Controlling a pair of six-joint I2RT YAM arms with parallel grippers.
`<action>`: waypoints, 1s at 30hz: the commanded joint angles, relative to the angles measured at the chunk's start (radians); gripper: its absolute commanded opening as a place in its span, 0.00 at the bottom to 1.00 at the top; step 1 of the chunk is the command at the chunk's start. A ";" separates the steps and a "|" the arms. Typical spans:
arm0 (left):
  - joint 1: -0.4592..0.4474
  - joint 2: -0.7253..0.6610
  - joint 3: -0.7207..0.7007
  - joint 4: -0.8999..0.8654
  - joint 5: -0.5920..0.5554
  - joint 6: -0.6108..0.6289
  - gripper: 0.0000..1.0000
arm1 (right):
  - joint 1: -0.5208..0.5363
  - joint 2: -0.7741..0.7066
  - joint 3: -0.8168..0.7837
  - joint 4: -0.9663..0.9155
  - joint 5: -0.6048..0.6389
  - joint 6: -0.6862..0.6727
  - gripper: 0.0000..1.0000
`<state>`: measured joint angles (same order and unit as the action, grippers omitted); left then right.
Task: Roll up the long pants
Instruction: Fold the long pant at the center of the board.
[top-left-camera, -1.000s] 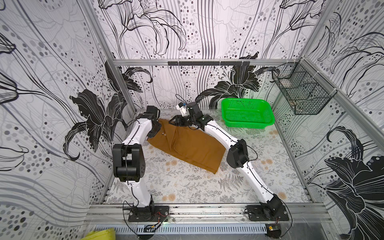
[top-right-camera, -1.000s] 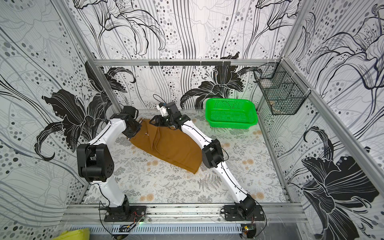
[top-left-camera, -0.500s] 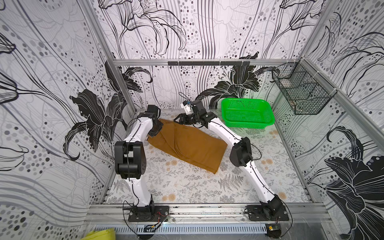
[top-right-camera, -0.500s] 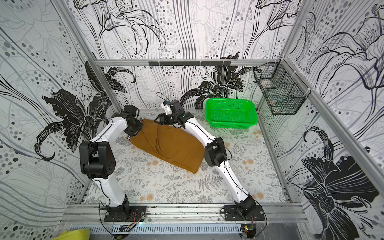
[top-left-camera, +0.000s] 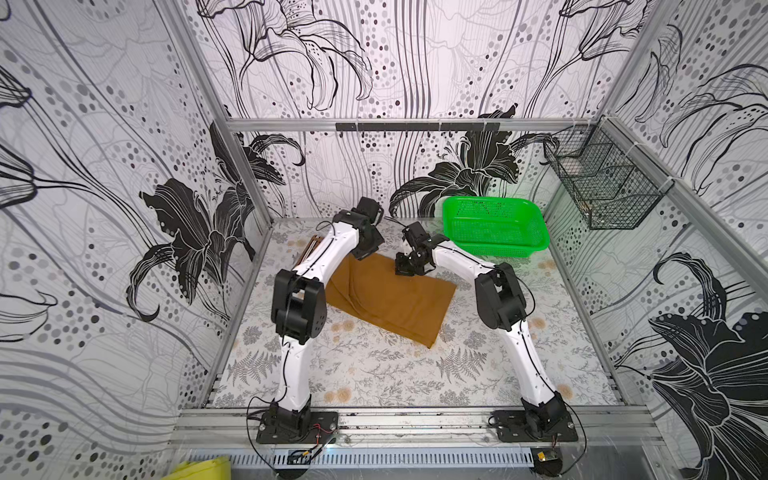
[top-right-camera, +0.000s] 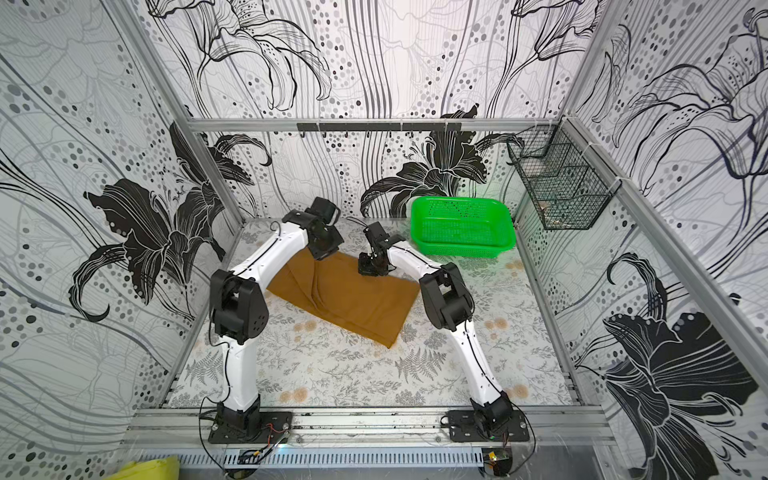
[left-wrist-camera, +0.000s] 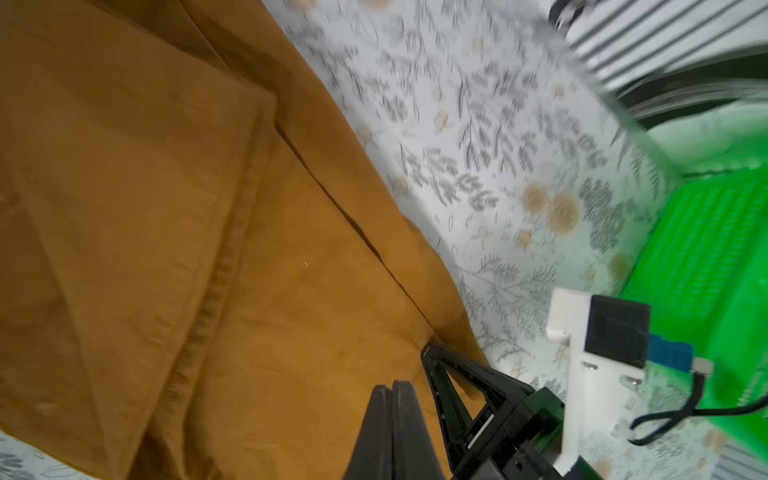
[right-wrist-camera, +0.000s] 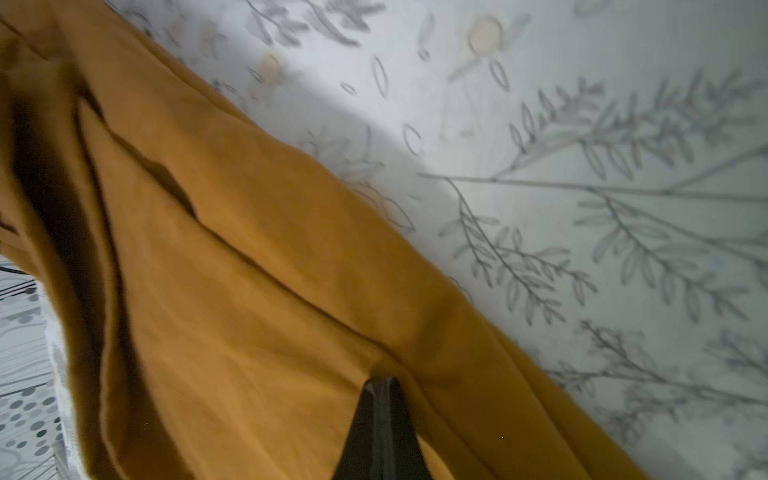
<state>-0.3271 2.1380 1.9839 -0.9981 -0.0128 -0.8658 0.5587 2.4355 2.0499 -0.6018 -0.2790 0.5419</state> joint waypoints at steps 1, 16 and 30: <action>0.009 0.074 0.001 -0.104 -0.014 -0.047 0.02 | 0.013 -0.092 -0.095 -0.018 0.033 0.024 0.00; 0.072 0.178 -0.069 -0.190 -0.231 -0.113 0.00 | 0.013 -0.157 -0.213 -0.007 0.074 -0.002 0.00; 0.231 -0.095 -0.370 -0.216 -0.444 -0.216 0.00 | 0.013 -0.130 -0.203 -0.033 0.089 -0.013 0.00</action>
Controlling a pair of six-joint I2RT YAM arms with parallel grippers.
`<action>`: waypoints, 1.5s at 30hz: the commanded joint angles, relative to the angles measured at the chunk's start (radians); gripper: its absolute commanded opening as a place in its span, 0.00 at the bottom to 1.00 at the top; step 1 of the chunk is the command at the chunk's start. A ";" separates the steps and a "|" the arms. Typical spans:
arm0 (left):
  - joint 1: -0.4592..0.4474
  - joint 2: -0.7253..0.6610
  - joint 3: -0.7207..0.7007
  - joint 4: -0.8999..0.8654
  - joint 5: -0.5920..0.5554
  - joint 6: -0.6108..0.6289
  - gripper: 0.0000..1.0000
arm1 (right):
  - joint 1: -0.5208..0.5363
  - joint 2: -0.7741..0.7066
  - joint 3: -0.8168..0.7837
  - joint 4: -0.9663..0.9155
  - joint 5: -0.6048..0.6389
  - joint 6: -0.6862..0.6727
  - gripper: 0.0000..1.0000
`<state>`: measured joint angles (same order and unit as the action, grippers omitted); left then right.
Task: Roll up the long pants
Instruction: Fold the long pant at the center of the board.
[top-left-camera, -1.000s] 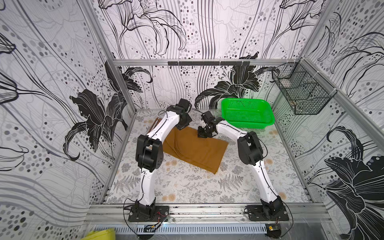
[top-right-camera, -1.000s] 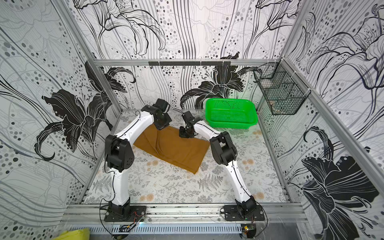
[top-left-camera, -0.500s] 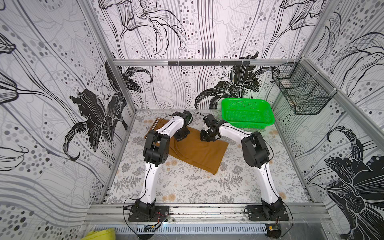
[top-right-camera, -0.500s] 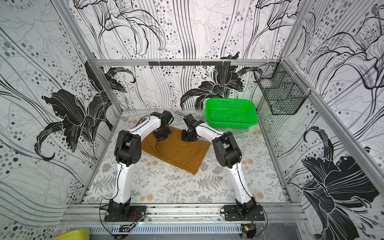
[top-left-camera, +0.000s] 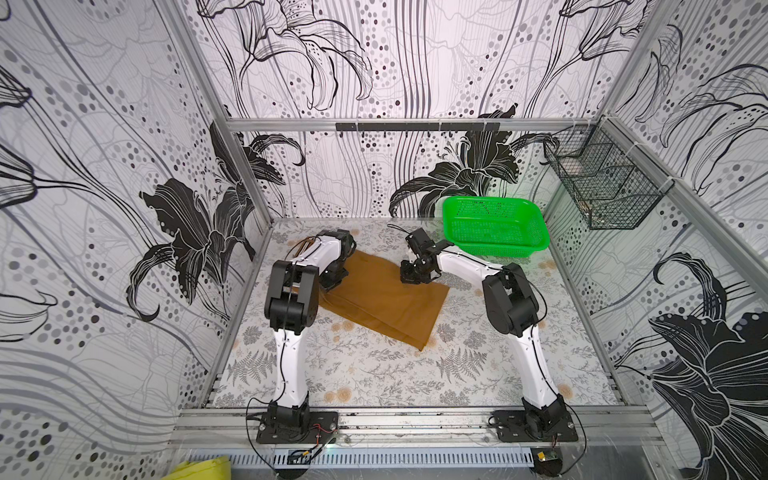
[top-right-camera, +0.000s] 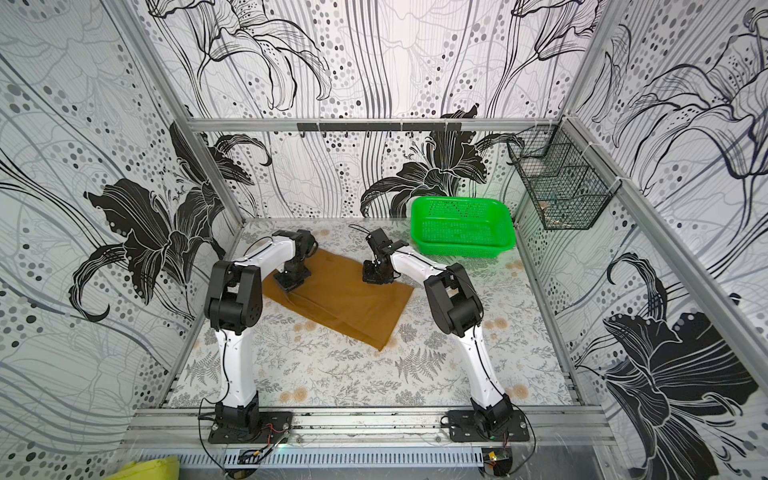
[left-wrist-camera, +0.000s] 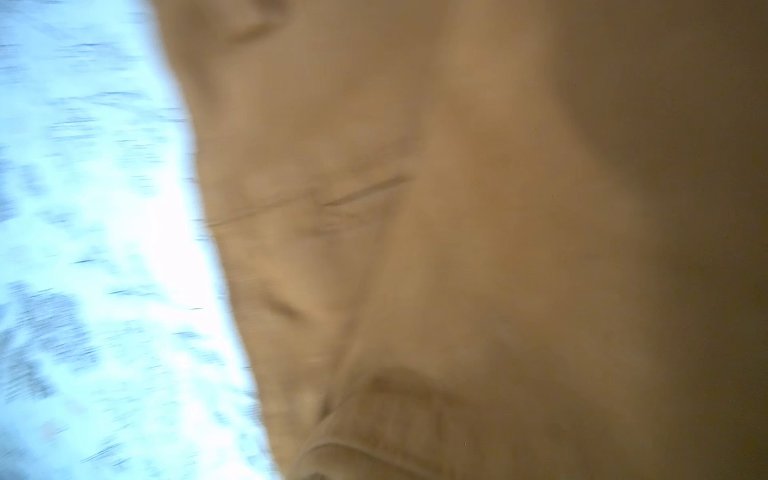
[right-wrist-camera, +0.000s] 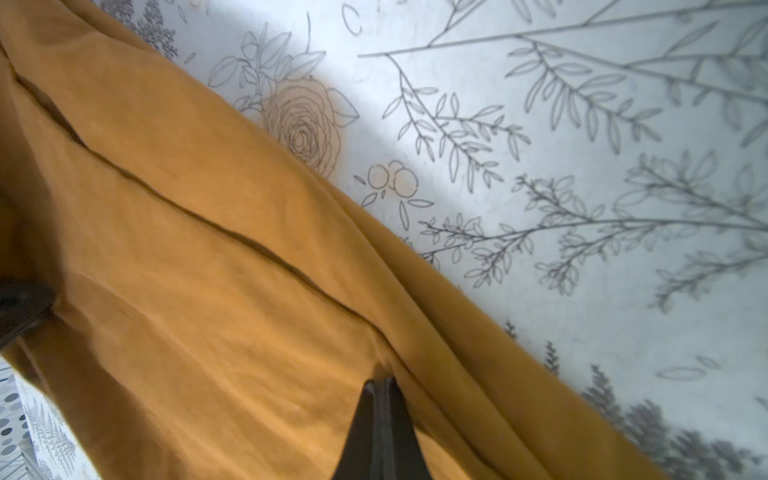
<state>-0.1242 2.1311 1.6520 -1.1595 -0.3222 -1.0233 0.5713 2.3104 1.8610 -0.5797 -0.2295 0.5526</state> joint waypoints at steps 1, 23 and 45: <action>0.030 -0.113 -0.046 -0.063 -0.153 -0.067 0.01 | 0.001 -0.002 -0.010 -0.060 0.043 -0.023 0.00; -0.026 -0.218 -0.013 0.051 -0.048 -0.001 0.60 | -0.094 -0.464 -0.549 0.272 -0.036 0.039 0.78; 0.005 -0.057 0.094 -0.016 -0.056 -0.091 0.00 | -0.108 -0.698 -0.757 0.235 0.006 -0.118 0.00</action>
<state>-0.1482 2.0102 1.6867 -1.1656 -0.3637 -1.1069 0.4595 1.6051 1.0592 -0.2928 -0.2272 0.5030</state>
